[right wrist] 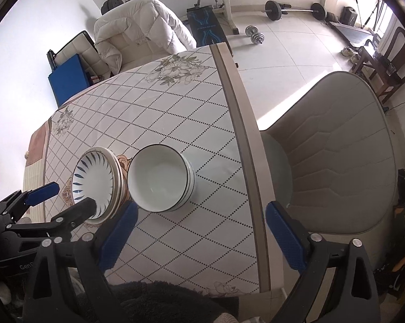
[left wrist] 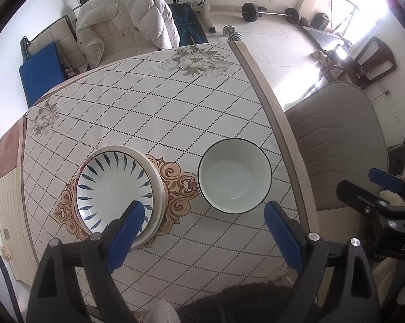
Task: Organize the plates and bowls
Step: 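Grasp the nested bowl stack rim with both grippers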
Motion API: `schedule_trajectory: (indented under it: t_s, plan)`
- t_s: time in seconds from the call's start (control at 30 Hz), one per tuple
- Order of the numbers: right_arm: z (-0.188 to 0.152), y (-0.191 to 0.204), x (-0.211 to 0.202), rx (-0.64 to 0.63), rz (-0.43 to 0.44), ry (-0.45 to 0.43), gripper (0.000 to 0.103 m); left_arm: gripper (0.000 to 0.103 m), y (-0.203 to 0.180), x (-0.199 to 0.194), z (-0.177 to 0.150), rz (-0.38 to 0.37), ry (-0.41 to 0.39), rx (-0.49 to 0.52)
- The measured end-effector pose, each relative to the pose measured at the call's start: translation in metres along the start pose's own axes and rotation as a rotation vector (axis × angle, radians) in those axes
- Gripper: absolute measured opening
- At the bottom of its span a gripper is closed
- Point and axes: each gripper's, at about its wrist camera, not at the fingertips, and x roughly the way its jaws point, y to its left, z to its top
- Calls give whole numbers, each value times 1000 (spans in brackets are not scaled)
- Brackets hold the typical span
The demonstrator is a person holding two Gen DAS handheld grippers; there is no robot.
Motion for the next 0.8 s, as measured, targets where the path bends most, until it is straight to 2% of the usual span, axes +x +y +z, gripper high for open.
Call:
schedule_trajectory:
  t_s: [0.07, 0.2, 0.33, 0.5, 0.8]
  plan:
    - [6, -8, 13, 1, -16, -3, 103, 91, 6, 7, 4, 3, -4, -10]
    - [17, -19, 50, -6, -22, 56, 103, 91, 14, 34, 16, -36, 70, -44]
    - [21, -23, 96, 8, 72, 155, 103, 91, 19, 73, 30, -79, 159, -50]
    - [18, -20, 152, 23, 170, 266, 103, 89, 24, 118, 51, -199, 254, -56]
    - [19, -24, 224, 125, 296, 391, 103, 88, 11, 181, 76, -266, 411, 57]
